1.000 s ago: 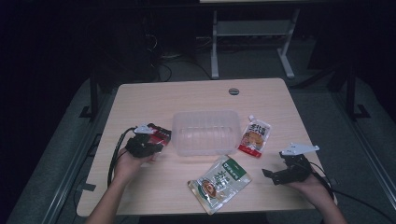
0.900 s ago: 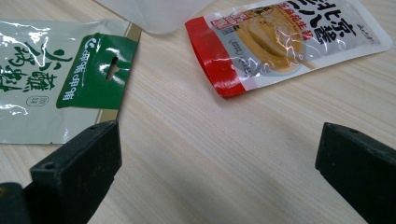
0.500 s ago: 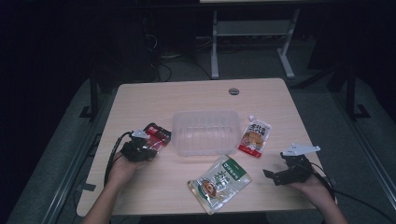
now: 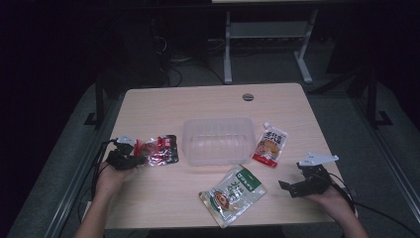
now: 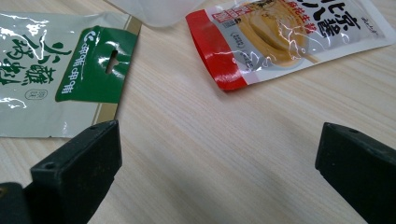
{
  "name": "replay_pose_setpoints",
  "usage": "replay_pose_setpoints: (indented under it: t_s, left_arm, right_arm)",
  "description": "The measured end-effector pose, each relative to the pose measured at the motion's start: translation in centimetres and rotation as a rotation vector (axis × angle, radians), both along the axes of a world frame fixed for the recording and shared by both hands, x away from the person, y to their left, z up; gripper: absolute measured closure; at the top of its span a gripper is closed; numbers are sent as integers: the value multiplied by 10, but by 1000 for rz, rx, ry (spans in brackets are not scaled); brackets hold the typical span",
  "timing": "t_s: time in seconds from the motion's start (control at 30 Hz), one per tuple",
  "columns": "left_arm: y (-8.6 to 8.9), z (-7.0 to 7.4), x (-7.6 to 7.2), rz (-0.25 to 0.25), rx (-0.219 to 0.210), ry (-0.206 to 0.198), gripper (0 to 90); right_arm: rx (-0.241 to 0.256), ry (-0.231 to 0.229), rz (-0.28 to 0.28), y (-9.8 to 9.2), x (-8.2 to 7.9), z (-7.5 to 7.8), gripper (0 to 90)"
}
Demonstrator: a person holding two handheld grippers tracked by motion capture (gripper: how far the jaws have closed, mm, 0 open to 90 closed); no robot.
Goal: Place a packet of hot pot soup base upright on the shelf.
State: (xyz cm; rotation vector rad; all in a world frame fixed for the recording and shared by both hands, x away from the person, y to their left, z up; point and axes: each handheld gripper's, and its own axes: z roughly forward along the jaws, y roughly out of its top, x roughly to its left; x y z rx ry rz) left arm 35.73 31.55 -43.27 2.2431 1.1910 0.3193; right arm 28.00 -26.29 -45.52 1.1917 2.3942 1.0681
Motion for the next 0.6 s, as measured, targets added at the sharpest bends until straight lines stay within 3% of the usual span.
replay_pose_setpoints:
  t_s: [0.13, 0.17, 0.2, 0.27, 0.3, 0.37, 0.6]
  left_arm:
    - [-3, 10, 19, 17, 11, -43, 898]
    - [-3, 10, 19, 17, 11, -43, 898]
    - [-3, 9, 32, 31, 21, -33, 898]
    - [-2, 7, 39, 40, 18, -39, 898]
    - [-1, 5, 45, 49, 14, -37, 898]
    - [-1, 0, 60, 75, -36, -38, 898]
    - [-2, -12, 69, 94, -45, -26, 898]
  right_arm:
    - [3, 7, -2, 1, 2, -1, 1]
    - [-1, 7, -3, 2, 2, -1, 1]
    - [-3, 7, -3, 2, 2, -1, 1]
    - [-1, 8, -1, 3, 1, 0, 1]
    - [-1, 8, -1, 3, 1, 0, 1]
    - [-2, 11, 3, 3, 2, -2, 1]
    - [4, 19, -2, 2, 1, -1, 1]
